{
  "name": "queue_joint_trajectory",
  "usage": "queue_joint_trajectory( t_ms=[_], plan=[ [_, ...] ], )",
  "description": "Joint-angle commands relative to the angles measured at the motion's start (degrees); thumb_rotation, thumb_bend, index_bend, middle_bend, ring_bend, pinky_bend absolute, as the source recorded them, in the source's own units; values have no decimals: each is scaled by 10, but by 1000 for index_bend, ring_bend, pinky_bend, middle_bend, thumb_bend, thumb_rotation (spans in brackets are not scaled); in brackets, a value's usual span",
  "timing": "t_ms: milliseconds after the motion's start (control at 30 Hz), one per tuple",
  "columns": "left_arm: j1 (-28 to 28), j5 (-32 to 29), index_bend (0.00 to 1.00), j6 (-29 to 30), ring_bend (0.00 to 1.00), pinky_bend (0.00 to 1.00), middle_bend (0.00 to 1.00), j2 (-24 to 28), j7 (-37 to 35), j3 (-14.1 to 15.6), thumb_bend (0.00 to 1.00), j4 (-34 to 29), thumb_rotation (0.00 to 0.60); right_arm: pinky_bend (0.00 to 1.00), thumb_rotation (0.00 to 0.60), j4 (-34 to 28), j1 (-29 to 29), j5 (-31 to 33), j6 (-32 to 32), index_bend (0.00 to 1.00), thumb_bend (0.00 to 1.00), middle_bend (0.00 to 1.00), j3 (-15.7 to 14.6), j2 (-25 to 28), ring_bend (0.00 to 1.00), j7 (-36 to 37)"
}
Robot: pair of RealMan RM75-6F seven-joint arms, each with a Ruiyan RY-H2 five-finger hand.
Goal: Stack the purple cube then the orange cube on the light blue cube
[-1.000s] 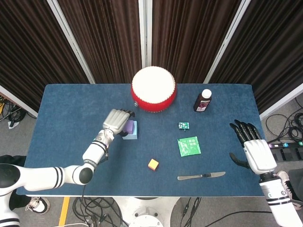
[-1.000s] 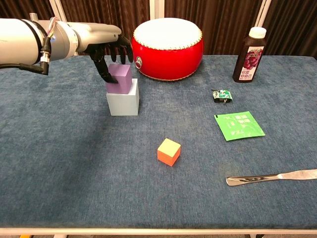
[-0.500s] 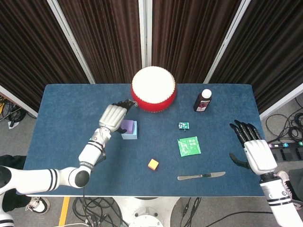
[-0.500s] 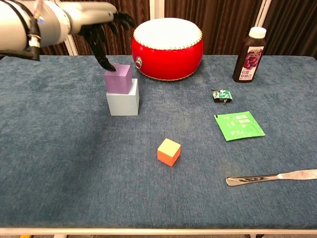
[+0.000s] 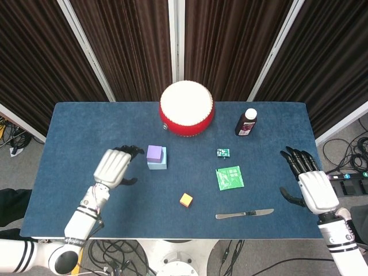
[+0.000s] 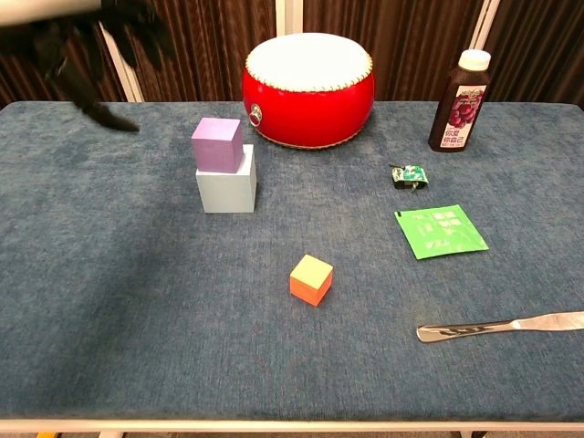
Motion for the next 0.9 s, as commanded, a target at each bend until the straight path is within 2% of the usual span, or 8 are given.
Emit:
queue_joint_trajectory(
  t_ms=[33, 200, 433, 667, 900],
  plan=[
    [29, 74, 376, -32, 360, 469, 435, -3, -7, 56, 132, -6, 600, 0, 600, 1, 0, 0, 0, 0, 215, 0, 0, 0, 0, 0],
    [33, 126, 383, -63, 360, 466, 437, -29, 15, 80, 136, 38, 600, 0, 600, 2, 1, 5, -2, 0, 215, 0, 2, -1, 0, 2],
    [29, 162, 392, -114, 361, 474, 439, -86, 20, 85, 155, 120, 600, 0, 600, 2, -1, 7, 4, 0, 216, 0, 5, 1, 0, 10],
    [18, 215, 395, -142, 361, 474, 441, -137, -19, 63, 164, 213, 600, 0, 600, 6, -5, 6, 12, 0, 216, 0, 7, 5, 0, 25],
    [7, 253, 395, -155, 361, 475, 442, -158, -67, 39, 182, 255, 600, 0, 600, 13, -12, -3, 31, 0, 215, 1, 11, 5, 0, 42]
  ],
)
